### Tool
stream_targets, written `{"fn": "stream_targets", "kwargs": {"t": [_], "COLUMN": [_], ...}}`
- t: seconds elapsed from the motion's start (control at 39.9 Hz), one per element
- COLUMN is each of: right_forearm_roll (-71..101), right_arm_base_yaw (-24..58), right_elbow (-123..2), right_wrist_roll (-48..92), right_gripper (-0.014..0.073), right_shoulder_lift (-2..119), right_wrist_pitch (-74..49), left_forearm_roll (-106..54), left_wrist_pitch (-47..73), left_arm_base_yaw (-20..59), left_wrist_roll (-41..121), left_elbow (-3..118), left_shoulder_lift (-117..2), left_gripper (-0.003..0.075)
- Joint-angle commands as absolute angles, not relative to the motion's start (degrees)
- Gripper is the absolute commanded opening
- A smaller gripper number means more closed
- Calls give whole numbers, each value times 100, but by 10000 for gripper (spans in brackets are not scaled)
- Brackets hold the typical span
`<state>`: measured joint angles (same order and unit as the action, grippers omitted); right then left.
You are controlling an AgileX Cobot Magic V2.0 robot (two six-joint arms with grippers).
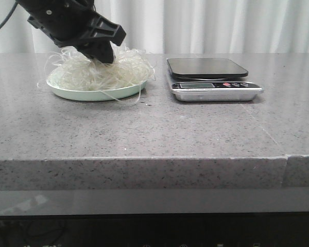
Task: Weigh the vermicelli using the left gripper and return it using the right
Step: 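Lift the vermicelli with the left gripper and drop it onto the scale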
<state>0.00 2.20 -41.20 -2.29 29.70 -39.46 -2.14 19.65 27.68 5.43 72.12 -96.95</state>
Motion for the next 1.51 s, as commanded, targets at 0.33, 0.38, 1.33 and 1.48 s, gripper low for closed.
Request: {"fn": "stream_targets", "kwargs": {"t": [0.33, 0.38, 1.33, 1.48], "right_forearm_roll": [0, 0, 0, 0], "right_arm_base_yaw": [176, 176, 176, 176], "right_elbow": [-4302, -4302, -4302, -4302], "right_wrist_roll": [-171, -171, -171, -171], "right_gripper": [570, 570, 570, 570], "right_shoulder_lift": [3047, 3047, 3047, 3047], "right_wrist_pitch": [-3593, -3593, -3593, -3593], "left_forearm_roll": [-244, -244, -318, -385], "left_wrist_pitch": [1921, 1947, 2153, 2222], "left_arm_base_yaw": [3161, 3233, 3886, 3886], "left_wrist_roll": [535, 535, 524, 524], "left_elbow": [8662, 8869, 11917, 11917], "left_shoulder_lift": [-8998, -9064, -11859, -11849], "left_gripper": [154, 154, 295, 455]}}
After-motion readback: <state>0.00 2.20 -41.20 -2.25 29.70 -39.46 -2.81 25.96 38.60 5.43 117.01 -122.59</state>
